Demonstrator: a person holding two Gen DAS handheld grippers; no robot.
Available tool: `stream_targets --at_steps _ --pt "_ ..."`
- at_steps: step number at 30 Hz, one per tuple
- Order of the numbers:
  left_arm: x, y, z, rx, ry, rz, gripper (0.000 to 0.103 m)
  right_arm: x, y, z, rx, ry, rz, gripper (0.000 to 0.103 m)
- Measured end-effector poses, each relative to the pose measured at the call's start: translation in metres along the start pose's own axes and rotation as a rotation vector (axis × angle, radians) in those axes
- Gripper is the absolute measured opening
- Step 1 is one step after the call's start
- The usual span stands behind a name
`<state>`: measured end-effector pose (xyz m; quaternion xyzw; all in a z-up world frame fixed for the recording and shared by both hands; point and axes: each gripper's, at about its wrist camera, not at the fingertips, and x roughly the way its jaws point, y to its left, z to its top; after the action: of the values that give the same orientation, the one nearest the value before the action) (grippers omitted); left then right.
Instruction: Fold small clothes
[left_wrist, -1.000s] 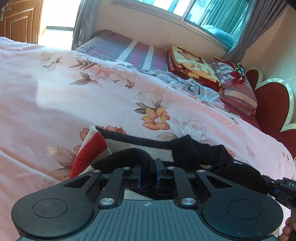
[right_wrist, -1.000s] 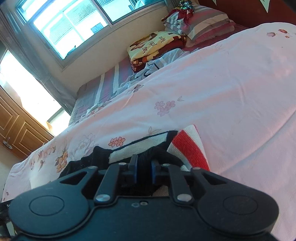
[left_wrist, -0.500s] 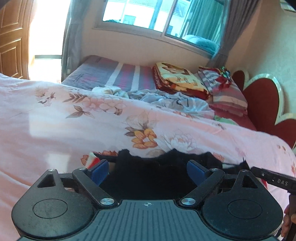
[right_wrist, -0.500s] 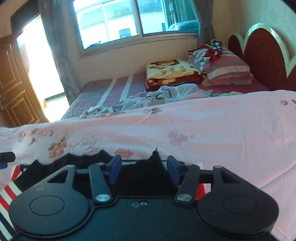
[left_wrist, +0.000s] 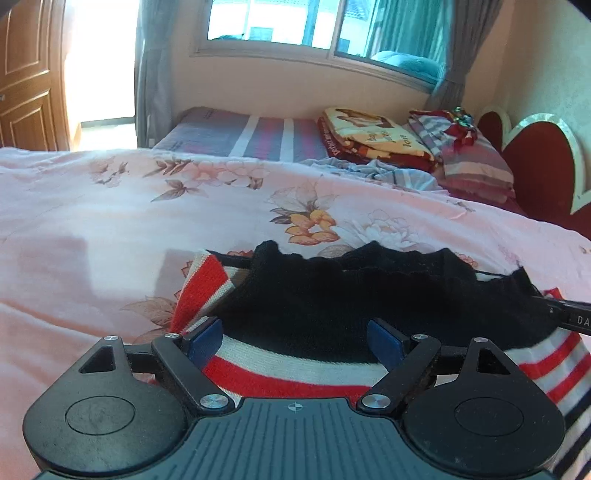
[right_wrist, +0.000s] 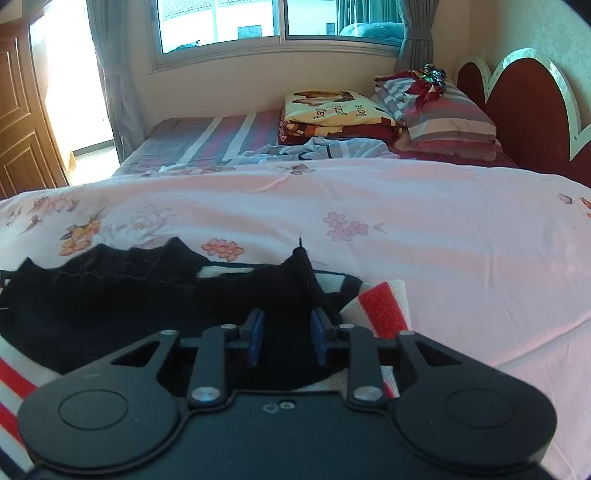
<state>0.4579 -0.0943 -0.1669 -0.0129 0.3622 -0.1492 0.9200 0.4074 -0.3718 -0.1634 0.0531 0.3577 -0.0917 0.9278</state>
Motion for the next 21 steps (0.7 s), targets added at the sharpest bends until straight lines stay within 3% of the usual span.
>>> stream_targets --at_steps 4,6,9,12,16,21 --pt "-0.028 -0.017 -0.015 0.063 0.005 -0.052 0.086 -0.038 0.038 -0.015 -0.092 -0.026 0.129 0.034" --pt "-0.03 -0.019 -0.024 0.06 0.03 -0.042 0.086 -0.047 0.053 -0.026 -0.114 -0.01 0.164 0.034" --pt "-0.021 -0.006 -0.042 0.059 0.075 0.015 0.086 -0.046 0.065 -0.041 -0.17 0.022 0.124 0.034" --pt "-0.027 0.005 -0.053 0.069 0.045 0.01 0.086 -0.04 0.047 -0.054 -0.155 0.029 0.105 0.036" --pt "-0.035 0.008 -0.054 0.063 0.05 0.026 0.086 -0.05 0.026 -0.06 -0.103 0.023 0.1 0.038" --pt "-0.054 0.004 -0.053 0.041 0.057 0.055 0.086 -0.068 0.035 -0.061 -0.084 0.026 0.063 0.04"
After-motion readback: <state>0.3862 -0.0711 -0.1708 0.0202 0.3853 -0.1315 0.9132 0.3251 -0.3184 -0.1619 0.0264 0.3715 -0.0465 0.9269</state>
